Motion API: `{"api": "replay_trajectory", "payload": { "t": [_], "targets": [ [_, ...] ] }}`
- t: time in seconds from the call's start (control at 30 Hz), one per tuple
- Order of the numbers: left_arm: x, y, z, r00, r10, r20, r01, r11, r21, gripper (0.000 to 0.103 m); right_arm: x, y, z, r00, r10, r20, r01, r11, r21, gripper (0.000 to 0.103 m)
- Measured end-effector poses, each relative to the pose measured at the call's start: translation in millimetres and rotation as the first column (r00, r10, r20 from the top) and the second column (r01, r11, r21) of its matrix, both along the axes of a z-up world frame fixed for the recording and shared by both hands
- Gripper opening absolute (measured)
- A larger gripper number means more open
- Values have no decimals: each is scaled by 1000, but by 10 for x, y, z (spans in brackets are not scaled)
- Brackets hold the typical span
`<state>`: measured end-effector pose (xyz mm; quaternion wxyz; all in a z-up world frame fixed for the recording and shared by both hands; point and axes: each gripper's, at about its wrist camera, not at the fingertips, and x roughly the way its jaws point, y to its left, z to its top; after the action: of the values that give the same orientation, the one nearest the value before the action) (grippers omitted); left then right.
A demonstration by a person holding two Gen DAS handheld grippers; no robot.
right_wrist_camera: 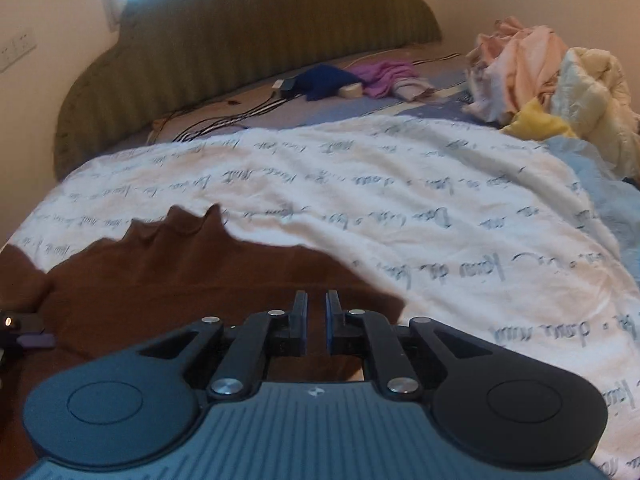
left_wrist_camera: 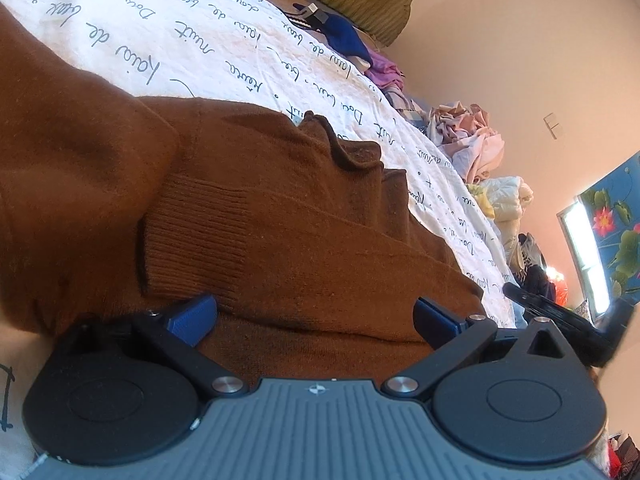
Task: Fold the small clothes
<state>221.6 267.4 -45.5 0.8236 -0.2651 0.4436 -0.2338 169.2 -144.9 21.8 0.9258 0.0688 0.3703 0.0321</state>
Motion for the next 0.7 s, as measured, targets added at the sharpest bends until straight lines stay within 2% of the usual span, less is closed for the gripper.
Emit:
{"api": "replay_trajectory", "payload": {
  "t": [0.07,0.1,0.13,0.17,0.23,0.3,0.37,0.4,0.43,0.5,0.57,0.6,0.7],
  "targets": [
    [-23,-27,9,1000,-1,13,1,1000,13,103,90,115,-333,990,3,-141,-16,996,-88,7],
    [-36,-38,12,1000,-5,21,5,1000,24,103,106,104,-504,981,10,-193,-31,994,-102,7],
    [-48,-51,16,1000,-10,28,9,999,35,103,48,77,-503,988,24,-153,-39,994,-97,7],
    [-55,-70,23,999,-16,36,15,999,46,103,30,49,-440,986,7,-169,-21,997,-79,7],
    [-79,-82,31,998,-29,57,26,998,59,103,0,81,-180,992,-28,-126,25,999,-25,12],
    [-98,-29,43,998,-18,61,17,1000,25,103,2,317,132,998,31,-50,-31,1000,-6,17],
    [-112,125,86,998,17,62,-13,997,-70,103,64,689,416,995,103,16,-102,994,-40,55],
    [-129,251,123,996,48,80,-37,990,-136,103,113,892,533,990,133,45,-131,990,-46,98],
    [-138,414,158,991,84,101,-61,975,-212,103,151,1117,634,981,169,90,-166,985,-42,103],
    [-139,841,188,976,194,95,-151,927,-345,103,248,1569,781,956,257,138,-250,966,-65,103],
    [-119,1310,207,949,307,67,-255,877,-407,103,391,2049,852,935,330,132,-321,943,-82,103],
    [-111,1555,199,929,366,52,-311,851,-423,103,451,2258,847,926,357,126,-351,934,-65,103],
    [-135,2301,76,841,541,-10,-474,728,-495,103,644,2916,757,885,454,102,-457,889,5,103]
  ]
}}
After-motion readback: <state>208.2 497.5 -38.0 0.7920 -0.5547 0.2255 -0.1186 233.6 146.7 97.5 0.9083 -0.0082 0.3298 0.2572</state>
